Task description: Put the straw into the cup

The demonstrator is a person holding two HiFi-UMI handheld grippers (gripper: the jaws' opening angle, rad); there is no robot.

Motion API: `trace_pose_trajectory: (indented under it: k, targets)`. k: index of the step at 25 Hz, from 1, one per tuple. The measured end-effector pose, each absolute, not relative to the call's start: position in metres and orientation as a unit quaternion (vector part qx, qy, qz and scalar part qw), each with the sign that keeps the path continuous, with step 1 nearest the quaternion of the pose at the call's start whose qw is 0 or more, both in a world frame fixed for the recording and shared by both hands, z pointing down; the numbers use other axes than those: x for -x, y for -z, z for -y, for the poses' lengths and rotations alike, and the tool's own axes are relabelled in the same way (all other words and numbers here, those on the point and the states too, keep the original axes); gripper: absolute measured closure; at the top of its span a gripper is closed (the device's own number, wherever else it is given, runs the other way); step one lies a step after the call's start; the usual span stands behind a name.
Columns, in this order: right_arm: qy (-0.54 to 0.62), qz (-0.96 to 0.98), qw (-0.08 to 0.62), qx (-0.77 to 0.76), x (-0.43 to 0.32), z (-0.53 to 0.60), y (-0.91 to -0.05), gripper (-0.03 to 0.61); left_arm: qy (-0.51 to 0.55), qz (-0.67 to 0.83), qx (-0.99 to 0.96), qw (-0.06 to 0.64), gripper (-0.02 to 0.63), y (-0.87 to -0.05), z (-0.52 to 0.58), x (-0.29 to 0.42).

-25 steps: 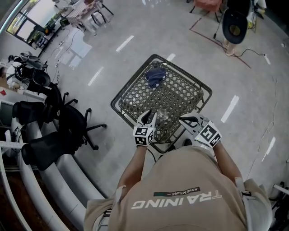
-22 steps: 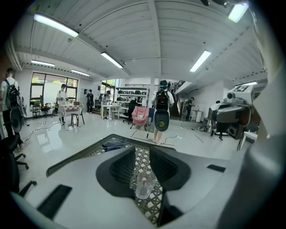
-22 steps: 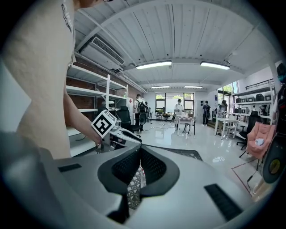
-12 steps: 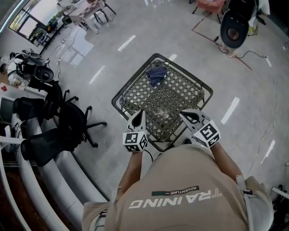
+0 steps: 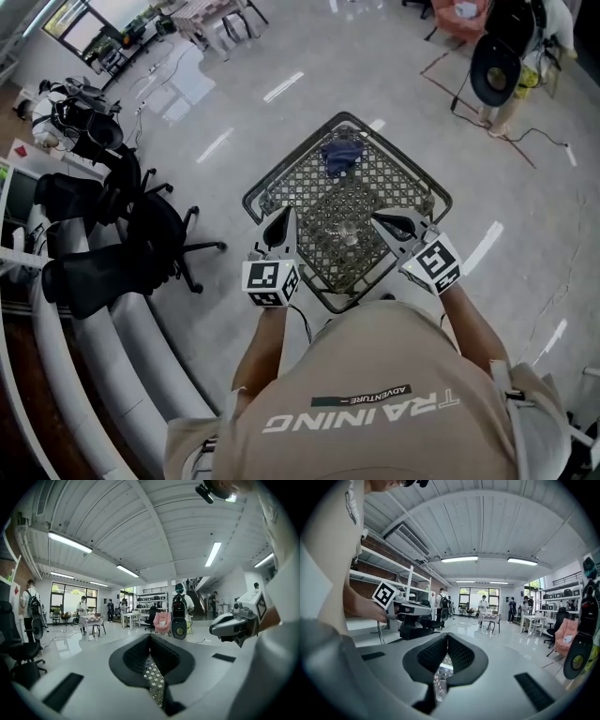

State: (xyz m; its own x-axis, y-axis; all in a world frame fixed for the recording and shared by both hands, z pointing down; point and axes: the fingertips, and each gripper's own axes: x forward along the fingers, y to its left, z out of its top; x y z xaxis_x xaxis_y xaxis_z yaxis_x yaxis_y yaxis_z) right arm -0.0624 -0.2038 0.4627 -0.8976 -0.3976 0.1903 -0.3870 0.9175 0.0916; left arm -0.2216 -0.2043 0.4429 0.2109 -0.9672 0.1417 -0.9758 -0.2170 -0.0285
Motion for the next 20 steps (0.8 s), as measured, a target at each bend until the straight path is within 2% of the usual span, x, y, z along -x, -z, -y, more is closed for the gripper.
trace_pose_trajectory:
  k: [8,20]
  targets:
    - [0.078,0.971,0.084,-0.21,0.072,0.23,-0.413,0.56,-0.081,0.634,-0.769,0.008,0.597,-0.415,0.203,0.228]
    - [0.089,0.967,0.041,-0.233,0.063,0.233,-0.363,0.561,-0.074,0.625,-0.777,-0.008,0.597,-0.393,0.198,0.223]
